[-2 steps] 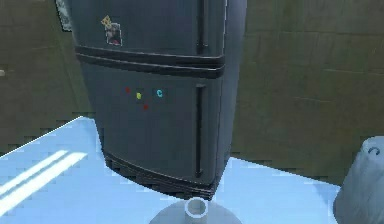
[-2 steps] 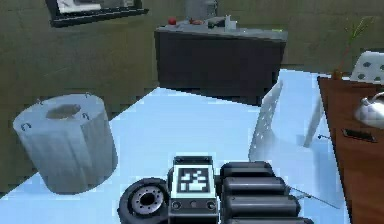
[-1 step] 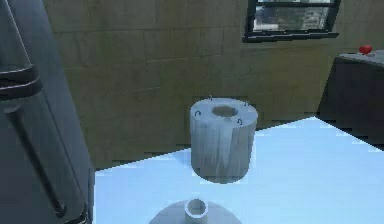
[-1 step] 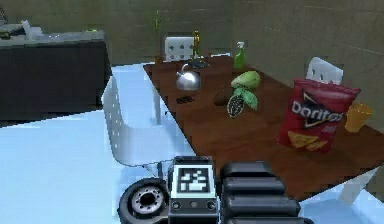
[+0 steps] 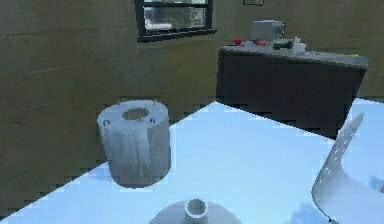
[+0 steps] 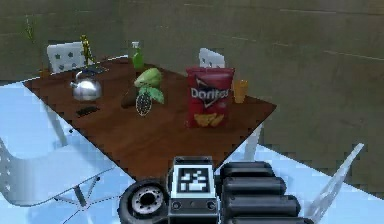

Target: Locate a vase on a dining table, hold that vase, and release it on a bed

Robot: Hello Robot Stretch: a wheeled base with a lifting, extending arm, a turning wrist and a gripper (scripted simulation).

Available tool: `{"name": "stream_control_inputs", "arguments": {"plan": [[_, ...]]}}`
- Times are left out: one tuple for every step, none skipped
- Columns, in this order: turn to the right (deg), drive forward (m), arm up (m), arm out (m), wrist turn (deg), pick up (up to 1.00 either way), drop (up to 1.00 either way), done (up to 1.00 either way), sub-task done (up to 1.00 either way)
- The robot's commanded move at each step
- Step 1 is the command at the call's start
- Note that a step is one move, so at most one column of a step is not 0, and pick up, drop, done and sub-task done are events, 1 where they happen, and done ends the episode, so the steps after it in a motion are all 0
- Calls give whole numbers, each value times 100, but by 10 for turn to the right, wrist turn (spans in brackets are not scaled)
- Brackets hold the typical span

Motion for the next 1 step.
{"name": "stream_control_inputs", "arguments": {"plan": [[0, 100, 0, 0, 0, 0, 0, 0, 0]]}}
